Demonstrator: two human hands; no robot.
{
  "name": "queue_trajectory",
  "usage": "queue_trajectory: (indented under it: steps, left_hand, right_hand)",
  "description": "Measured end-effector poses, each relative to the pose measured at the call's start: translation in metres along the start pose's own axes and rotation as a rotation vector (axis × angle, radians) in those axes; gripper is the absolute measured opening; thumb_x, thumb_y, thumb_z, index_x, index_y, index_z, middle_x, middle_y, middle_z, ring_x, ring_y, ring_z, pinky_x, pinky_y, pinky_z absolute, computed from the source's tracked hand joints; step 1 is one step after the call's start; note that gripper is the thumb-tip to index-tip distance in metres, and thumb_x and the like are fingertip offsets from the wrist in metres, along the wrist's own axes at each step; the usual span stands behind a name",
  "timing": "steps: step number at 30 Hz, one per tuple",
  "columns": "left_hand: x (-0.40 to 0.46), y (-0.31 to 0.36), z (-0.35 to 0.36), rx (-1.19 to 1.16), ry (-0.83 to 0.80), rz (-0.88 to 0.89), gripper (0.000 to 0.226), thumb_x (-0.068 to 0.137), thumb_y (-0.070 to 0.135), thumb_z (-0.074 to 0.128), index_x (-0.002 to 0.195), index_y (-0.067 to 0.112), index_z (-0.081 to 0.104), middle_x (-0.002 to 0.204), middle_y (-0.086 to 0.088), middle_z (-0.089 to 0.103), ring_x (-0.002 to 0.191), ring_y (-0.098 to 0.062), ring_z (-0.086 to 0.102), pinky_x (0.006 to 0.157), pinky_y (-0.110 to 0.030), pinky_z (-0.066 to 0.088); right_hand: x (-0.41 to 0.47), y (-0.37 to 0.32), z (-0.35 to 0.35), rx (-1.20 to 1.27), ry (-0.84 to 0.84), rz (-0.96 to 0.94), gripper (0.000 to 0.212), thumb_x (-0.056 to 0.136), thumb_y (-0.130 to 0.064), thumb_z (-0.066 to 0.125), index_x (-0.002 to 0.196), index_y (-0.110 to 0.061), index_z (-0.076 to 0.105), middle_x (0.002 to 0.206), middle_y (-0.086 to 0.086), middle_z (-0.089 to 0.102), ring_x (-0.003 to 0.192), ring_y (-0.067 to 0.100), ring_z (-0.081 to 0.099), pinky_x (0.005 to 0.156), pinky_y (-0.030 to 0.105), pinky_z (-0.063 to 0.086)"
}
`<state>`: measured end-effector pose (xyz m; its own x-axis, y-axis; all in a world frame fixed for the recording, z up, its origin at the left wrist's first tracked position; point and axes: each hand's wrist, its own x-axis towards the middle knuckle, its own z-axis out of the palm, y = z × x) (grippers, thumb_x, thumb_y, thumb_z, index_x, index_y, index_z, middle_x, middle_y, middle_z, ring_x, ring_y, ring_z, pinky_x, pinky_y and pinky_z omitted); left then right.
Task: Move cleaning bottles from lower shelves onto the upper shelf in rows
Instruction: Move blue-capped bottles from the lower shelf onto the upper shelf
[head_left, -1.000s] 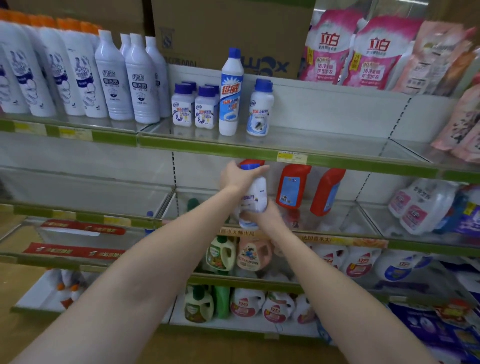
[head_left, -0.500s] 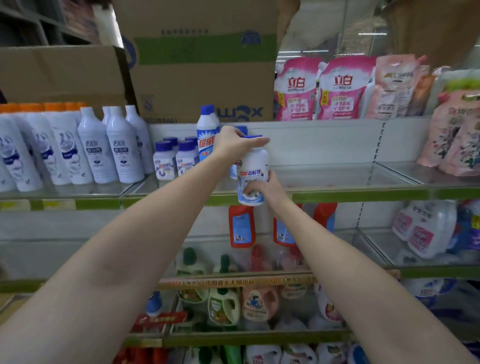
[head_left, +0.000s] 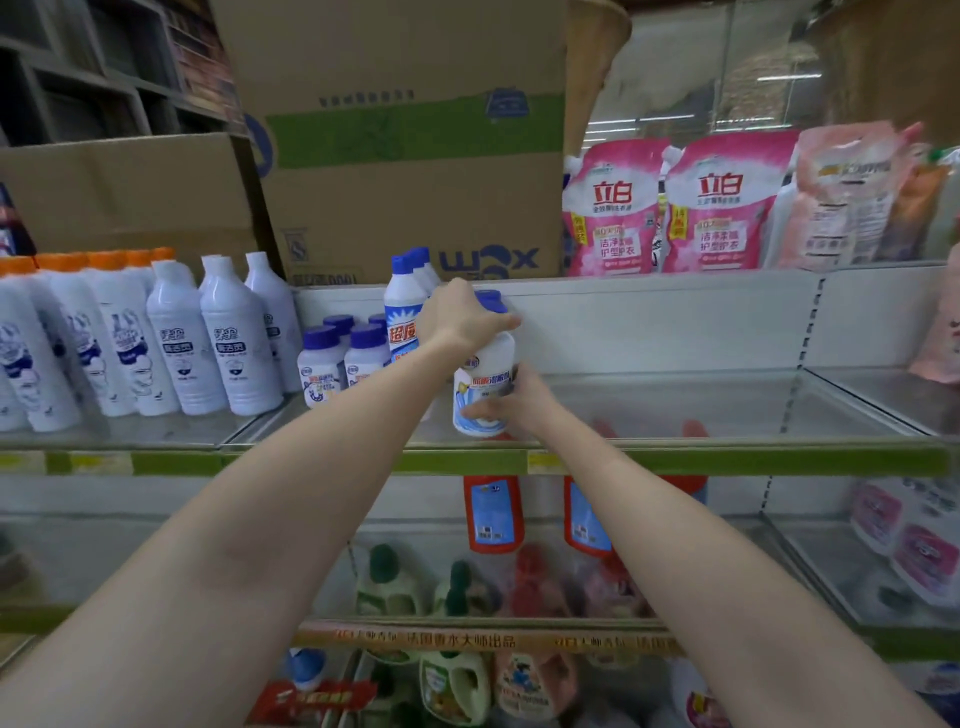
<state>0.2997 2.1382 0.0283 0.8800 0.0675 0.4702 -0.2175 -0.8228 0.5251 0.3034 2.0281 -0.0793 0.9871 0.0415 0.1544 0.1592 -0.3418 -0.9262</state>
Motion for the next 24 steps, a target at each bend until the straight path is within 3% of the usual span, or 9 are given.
queue_trajectory:
  steps: [4, 10, 17, 20, 24]
  left_hand:
    - [0.003, -0.021, 0.012, -0.017, -0.009, -0.013, 0.053, 0.078, 0.061, 0.073, 0.088, 0.015, 0.047, 0.074, 0.005, 0.050, 0.070, -0.014, 0.051, 0.055, -0.030, 0.036]
    - [0.008, -0.023, 0.017, -0.044, 0.001, 0.001, 0.055, 0.081, 0.061, 0.072, 0.089, 0.014, 0.045, 0.072, 0.005, 0.047, 0.062, -0.009, 0.044, 0.050, -0.026, 0.033]
    - [0.002, -0.031, 0.022, -0.139, 0.014, 0.035, 0.054, 0.080, 0.063, 0.071, 0.084, 0.014, 0.048, 0.072, 0.002, 0.053, 0.066, -0.013, 0.051, 0.058, -0.027, 0.041]
    - [-0.004, -0.031, 0.020, -0.168, -0.023, 0.029, 0.052, 0.082, 0.061, 0.070, 0.076, 0.015, 0.046, 0.069, 0.002, 0.053, 0.063, -0.013, 0.050, 0.057, -0.026, 0.041]
    - [-0.012, -0.040, 0.018, -0.212, -0.060, 0.003, 0.048, 0.084, 0.057, 0.071, 0.075, 0.017, 0.046, 0.070, 0.001, 0.053, 0.061, -0.011, 0.049, 0.054, -0.024, 0.037]
  right_hand:
    - [0.003, 0.010, 0.005, -0.067, 0.013, 0.024, 0.078, 0.058, -0.028, 0.097, 0.119, -0.019, 0.049, 0.122, 0.001, 0.067, 0.112, 0.021, 0.064, 0.099, 0.044, 0.054]
    - [0.006, 0.011, 0.007, -0.061, 0.051, 0.015, 0.068, 0.065, -0.024, 0.095, 0.113, -0.021, 0.048, 0.115, -0.001, 0.064, 0.110, 0.020, 0.064, 0.082, 0.030, 0.053]
    - [-0.001, 0.012, 0.016, -0.175, 0.171, 0.007, 0.084, 0.060, -0.040, 0.095, 0.125, -0.011, 0.050, 0.122, 0.006, 0.063, 0.111, 0.022, 0.062, 0.090, 0.041, 0.057]
    - [-0.004, 0.009, 0.019, -0.235, 0.196, 0.014, 0.089, 0.059, -0.047, 0.094, 0.127, -0.010, 0.051, 0.123, 0.006, 0.062, 0.112, 0.023, 0.062, 0.086, 0.037, 0.055]
    - [-0.010, 0.009, 0.018, -0.164, 0.236, 0.026, 0.082, 0.065, -0.039, 0.093, 0.130, -0.013, 0.051, 0.126, 0.007, 0.060, 0.114, 0.024, 0.061, 0.096, 0.044, 0.055]
